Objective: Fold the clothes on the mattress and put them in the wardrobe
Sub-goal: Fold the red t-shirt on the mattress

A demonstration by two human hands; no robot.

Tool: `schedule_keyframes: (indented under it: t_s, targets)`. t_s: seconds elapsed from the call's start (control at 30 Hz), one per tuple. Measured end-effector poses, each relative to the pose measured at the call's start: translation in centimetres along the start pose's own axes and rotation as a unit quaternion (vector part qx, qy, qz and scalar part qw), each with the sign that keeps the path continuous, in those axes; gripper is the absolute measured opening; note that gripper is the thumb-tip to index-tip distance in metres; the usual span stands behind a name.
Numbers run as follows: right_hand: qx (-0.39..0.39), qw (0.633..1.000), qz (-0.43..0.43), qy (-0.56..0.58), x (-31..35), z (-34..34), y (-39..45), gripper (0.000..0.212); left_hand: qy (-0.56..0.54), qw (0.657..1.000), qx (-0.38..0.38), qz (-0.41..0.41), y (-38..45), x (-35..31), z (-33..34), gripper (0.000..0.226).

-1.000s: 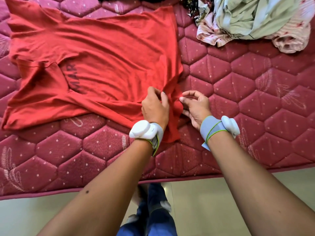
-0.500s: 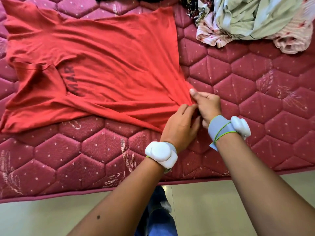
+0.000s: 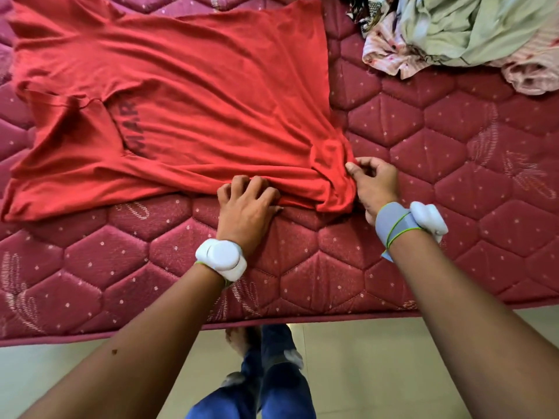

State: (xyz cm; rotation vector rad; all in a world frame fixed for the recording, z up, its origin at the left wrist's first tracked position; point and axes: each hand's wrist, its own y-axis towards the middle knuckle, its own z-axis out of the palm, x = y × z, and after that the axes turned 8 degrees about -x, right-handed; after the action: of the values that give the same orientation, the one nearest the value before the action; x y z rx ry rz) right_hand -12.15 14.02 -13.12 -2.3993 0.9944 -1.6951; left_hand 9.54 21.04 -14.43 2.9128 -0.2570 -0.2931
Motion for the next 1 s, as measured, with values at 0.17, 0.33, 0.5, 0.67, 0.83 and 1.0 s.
schedule_keyframes:
  t_s: [0.17, 0.33, 0.5, 0.67, 0.83, 1.0]
  targets:
    - [0.004, 1.000, 0.012, -0.022, 1.4, -1.1, 1.2, 0.014, -0.213, 0.976, 0.009, 0.055, 0.8, 0.0, -2.9, 0.016]
    - [-0.072, 0.916, -0.233, -0.317, 1.9, -1.4, -1.8, 0.019, -0.184, 0.976, 0.068, 0.097, -1.5, 0.5, -3.5, 0.017]
    - [0.293, 0.807, -0.396, -0.326, 2.3, 0.2, -6.8, 0.053, -0.241, 0.969, 0.047, -0.015, -0.9, 0.5, -3.5, 0.024]
    - [0.184, 0.766, -0.409, -0.460, -0.6, 0.0, -7.2, 0.031, -0.250, 0.966, 0.071, -0.016, 0.0, 1.0, -3.5, 0.033]
    - [0.204, 0.968, -0.122, -0.083, 2.9, -2.8, -3.2, 0.007, -0.100, 0.967, 0.227, 0.052, 2.3, 6.0, -4.3, 0.069]
    - [0.225, 0.966, 0.003, 0.128, 9.0, -1.8, 1.0, 0.018, -0.194, 0.963, 0.184, 0.028, 6.1, 10.9, -6.5, 0.062]
